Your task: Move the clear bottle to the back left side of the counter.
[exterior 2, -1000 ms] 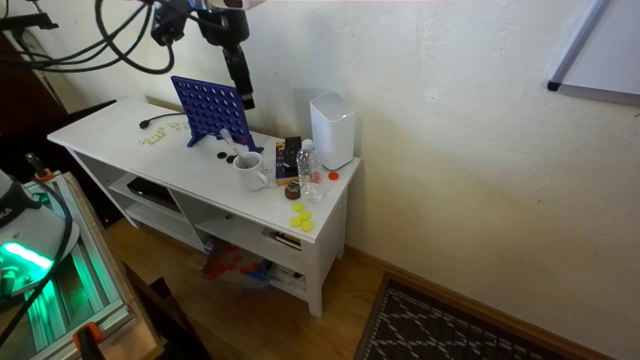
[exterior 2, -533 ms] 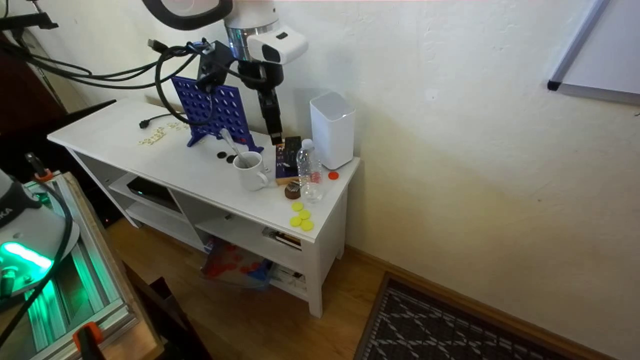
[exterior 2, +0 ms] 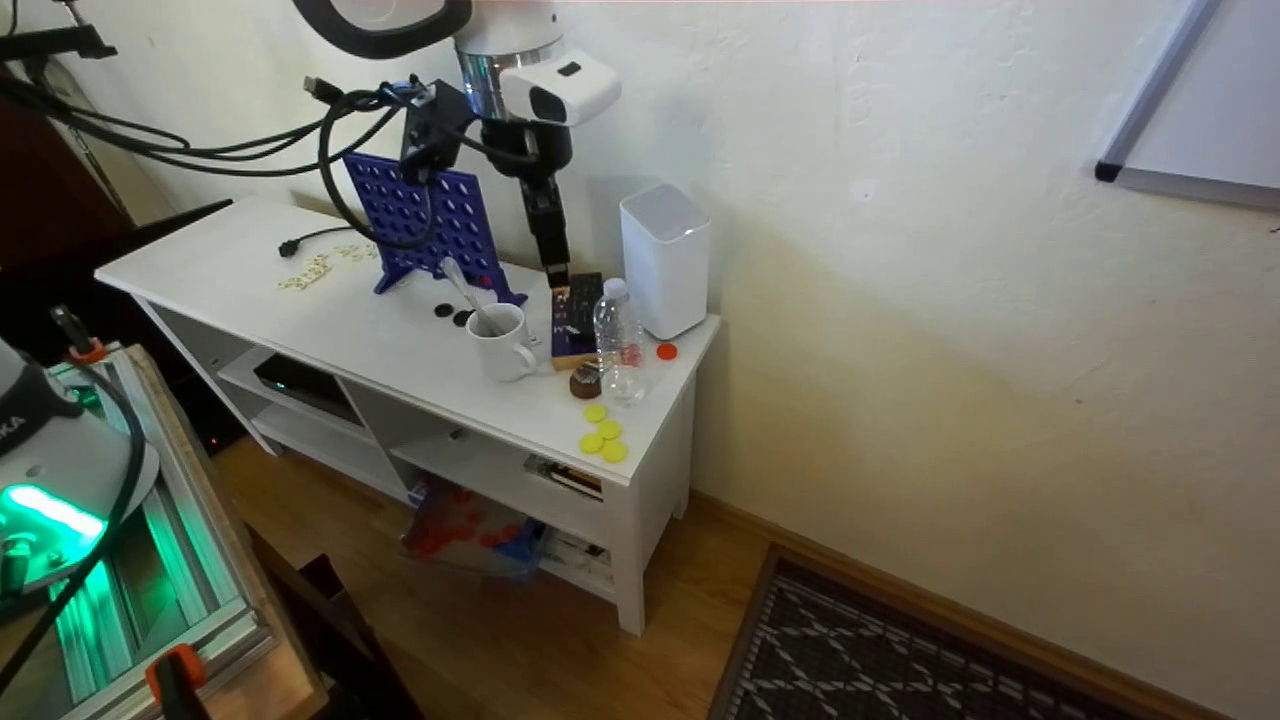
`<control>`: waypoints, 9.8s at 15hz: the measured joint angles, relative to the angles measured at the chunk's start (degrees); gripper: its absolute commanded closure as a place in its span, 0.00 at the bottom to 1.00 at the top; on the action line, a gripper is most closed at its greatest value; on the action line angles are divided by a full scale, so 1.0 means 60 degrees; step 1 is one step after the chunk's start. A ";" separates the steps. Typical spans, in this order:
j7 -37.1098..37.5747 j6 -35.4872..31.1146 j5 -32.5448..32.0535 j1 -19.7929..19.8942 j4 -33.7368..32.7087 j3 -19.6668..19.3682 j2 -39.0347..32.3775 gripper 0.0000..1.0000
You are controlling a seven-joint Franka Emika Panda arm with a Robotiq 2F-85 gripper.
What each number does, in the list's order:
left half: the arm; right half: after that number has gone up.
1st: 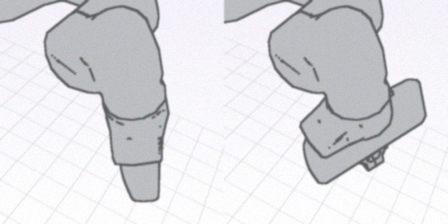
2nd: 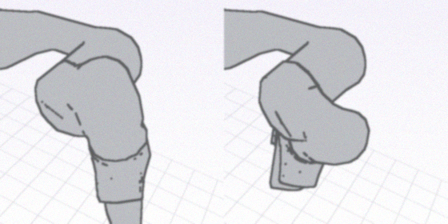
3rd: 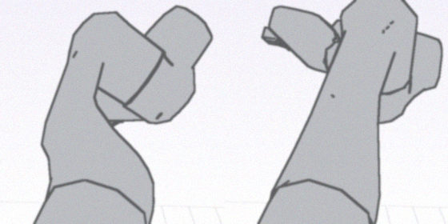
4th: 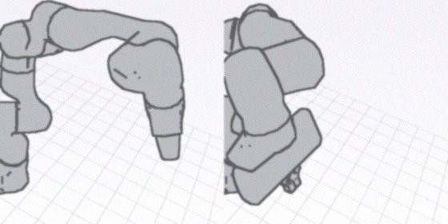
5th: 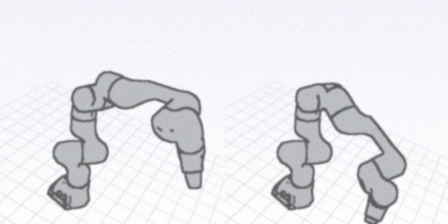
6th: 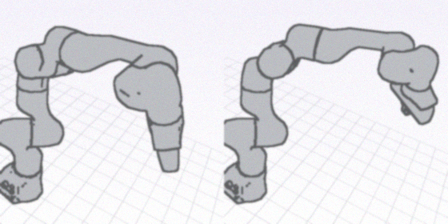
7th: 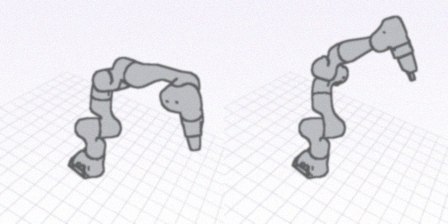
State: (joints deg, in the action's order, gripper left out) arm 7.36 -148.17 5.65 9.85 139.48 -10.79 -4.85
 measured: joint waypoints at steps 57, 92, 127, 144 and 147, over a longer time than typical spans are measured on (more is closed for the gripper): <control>-0.0632 0.1907 0.0239 -0.1261 -0.1790 0.1285 0.1786 0.69; -0.3298 0.1111 0.1368 -0.2395 -0.3624 0.2904 -0.1557 0.92; -0.0659 0.0392 -0.0437 -0.3570 -0.3705 0.2988 -0.2839 0.92; -0.0583 0.0092 -0.0794 -0.3868 -0.3848 0.2956 -0.3728 0.92; -0.0580 0.0044 -0.0879 -0.3929 -0.3875 0.2938 -0.3762 0.36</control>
State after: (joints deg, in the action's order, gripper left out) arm 3.88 -147.90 0.38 -13.73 116.23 6.83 -27.42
